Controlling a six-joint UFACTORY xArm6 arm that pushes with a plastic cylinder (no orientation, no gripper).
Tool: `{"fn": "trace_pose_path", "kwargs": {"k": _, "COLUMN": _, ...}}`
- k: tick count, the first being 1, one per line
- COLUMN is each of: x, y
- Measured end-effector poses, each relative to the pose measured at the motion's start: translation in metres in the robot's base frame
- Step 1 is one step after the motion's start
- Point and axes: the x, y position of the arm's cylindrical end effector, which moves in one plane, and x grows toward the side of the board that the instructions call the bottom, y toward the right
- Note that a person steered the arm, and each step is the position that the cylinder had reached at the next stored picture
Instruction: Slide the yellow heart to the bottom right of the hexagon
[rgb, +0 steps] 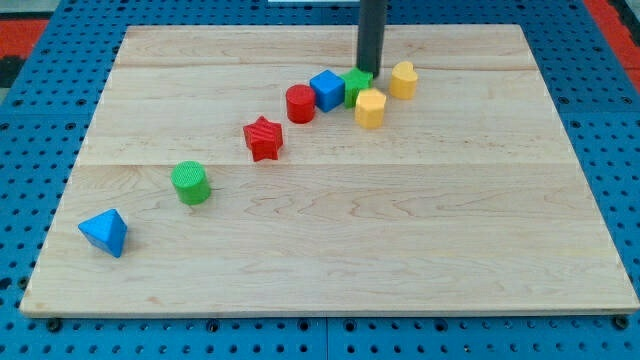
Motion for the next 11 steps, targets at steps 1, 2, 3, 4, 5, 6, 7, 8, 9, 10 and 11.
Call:
{"fn": "trace_pose_path", "kwargs": {"k": 1, "x": 0.008, "y": 0.022}}
{"fn": "trace_pose_path", "kwargs": {"k": 2, "x": -0.022, "y": -0.035}}
{"fn": "trace_pose_path", "kwargs": {"k": 3, "x": -0.060, "y": 0.011}}
{"fn": "trace_pose_path", "kwargs": {"k": 4, "x": -0.010, "y": 0.087}}
{"fn": "trace_pose_path", "kwargs": {"k": 5, "x": 0.044, "y": 0.100}}
{"fn": "trace_pose_path", "kwargs": {"k": 6, "x": -0.005, "y": 0.110}}
{"fn": "trace_pose_path", "kwargs": {"k": 7, "x": 0.048, "y": 0.053}}
{"fn": "trace_pose_path", "kwargs": {"k": 8, "x": 0.106, "y": 0.073}}
{"fn": "trace_pose_path", "kwargs": {"k": 9, "x": 0.069, "y": 0.052}}
{"fn": "trace_pose_path", "kwargs": {"k": 10, "x": 0.040, "y": 0.041}}
{"fn": "trace_pose_path", "kwargs": {"k": 11, "x": 0.080, "y": -0.010}}
